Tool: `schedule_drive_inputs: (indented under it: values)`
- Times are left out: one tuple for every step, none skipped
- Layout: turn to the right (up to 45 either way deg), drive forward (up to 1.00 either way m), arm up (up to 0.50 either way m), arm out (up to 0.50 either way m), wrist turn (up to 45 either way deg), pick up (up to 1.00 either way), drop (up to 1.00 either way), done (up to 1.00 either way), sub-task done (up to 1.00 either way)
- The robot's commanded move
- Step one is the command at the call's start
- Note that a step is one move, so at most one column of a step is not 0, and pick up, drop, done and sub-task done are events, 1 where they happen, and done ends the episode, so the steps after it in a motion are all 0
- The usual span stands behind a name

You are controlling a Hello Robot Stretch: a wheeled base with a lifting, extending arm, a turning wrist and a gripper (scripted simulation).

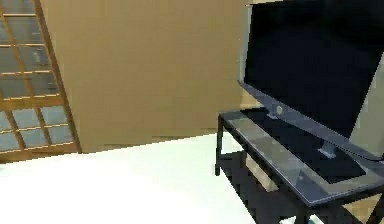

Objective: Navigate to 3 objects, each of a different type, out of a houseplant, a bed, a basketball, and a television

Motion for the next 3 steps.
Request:
schedule_drive_inputs:
  values:
    - [-3.0, 0.0, 0.0, 0.0, 0.0, 0.0, 0.0, 0.0, 0.0]
    - [0.0, 0.05, 0.0, 0.0, 0.0, 0.0, 0.0, 0.0, 0.0]
    - [45.0, 0.0, 0.0, 0.0, 0.0, 0.0, 0.0, 0.0, 0.0]
